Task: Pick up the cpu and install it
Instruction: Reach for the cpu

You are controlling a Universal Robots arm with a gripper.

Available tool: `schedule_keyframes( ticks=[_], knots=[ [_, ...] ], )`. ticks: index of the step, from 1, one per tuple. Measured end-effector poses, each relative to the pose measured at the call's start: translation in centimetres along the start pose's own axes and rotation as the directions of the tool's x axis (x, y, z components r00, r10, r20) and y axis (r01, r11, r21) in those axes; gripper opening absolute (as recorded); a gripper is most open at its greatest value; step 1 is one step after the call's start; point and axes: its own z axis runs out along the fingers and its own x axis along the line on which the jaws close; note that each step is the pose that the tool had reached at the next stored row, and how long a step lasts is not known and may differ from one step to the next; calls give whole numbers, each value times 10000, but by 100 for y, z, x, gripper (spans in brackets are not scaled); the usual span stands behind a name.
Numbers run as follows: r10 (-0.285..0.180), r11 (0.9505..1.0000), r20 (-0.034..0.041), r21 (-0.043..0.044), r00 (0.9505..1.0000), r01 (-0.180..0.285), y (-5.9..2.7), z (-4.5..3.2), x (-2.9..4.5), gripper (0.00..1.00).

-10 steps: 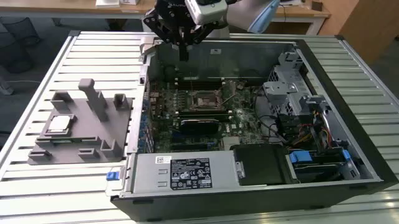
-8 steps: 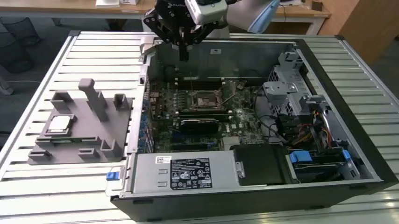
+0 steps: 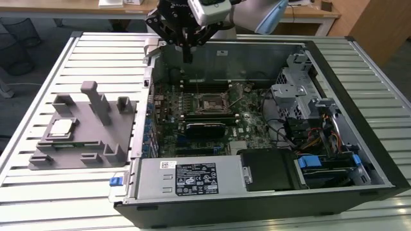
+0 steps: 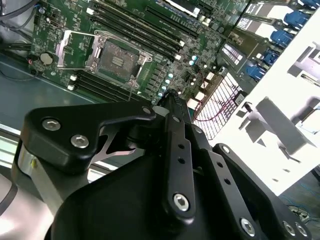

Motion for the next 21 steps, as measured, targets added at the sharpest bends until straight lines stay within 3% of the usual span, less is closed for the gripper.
schedule_keyframes(
  ticks=[21],
  knots=[
    [0, 10000, 0, 1, 10000, 0, -11, 1, 153, 11]
  ],
)
